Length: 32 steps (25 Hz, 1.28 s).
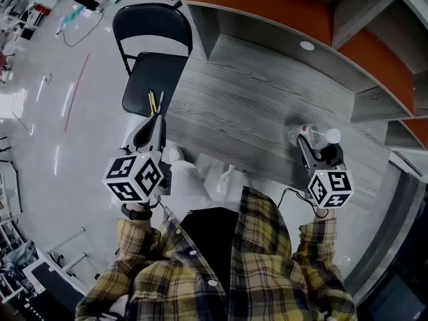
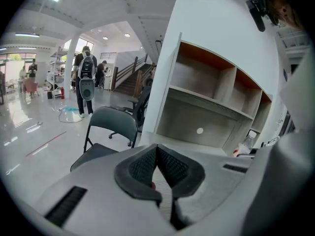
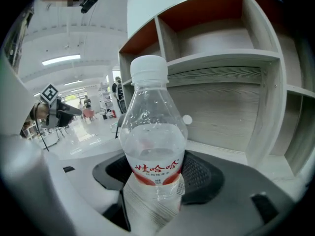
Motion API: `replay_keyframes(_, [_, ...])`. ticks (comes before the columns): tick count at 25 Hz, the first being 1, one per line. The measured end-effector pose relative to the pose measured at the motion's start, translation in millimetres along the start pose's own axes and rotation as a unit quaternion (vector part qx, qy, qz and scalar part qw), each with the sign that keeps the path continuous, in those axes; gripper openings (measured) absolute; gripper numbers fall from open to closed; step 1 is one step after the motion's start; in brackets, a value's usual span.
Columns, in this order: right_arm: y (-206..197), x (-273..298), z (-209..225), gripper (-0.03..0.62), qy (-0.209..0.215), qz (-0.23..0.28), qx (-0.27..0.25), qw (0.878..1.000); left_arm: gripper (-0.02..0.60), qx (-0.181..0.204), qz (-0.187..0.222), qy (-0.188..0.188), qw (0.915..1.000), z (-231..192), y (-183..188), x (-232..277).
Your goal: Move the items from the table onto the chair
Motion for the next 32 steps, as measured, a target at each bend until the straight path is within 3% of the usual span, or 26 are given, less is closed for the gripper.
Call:
replay_keyframes(9, [74.1, 58.6, -119.9, 0.305, 0.058, 0.019, -0.027, 0.998, 0.005, -0.019, 0.000, 0.021, 0.9996, -113.0, 37.7, -15.2])
replay_keyframes(18, [143.9, 154.3, -285.9, 0.305, 0.108, 0.023, -0.034, 0.993, 0.005, -0.018, -0.032, 0.011, 0.9993, -253.0, 73.8, -18.5])
replay_keyframes(25, [179.6, 242.9, -416.9, 0.305, 0.162, 0.031, -0.056, 0.985, 0.005, -0.015, -0.055, 0.015, 0.9983, -367.6, 68.4, -31.0])
replay_keyframes(32, [167.3, 348.4, -496.0, 0.305, 0.194, 0.014, -0.043, 0.980, 0.005, -0.034, -0.079, 0.028, 0.9959, -447.6, 35.6, -31.8])
Point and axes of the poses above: the fingertips, and each gripper's own axes: x forward along the fingers, z to its right, y out of its top, the point moved 1 cm from there along -x, backward along the fingers, and after that the axes turned 15 degrees about -x, right-handed, at the moved point
